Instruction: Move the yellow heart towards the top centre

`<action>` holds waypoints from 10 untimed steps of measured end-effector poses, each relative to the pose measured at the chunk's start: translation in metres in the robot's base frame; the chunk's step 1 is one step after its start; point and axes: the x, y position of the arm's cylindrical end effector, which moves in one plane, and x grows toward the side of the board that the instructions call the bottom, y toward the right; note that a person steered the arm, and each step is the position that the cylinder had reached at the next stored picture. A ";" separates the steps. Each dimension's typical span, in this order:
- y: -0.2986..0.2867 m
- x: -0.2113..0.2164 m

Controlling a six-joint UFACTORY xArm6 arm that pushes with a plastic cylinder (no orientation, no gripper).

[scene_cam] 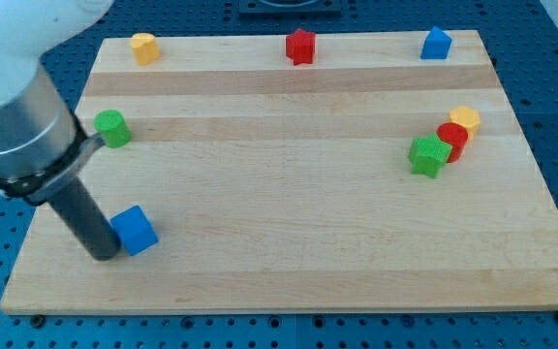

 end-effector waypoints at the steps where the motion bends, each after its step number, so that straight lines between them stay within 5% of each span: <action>1: 0.023 -0.011; 7: 0.136 -0.119; 10: 0.214 -0.139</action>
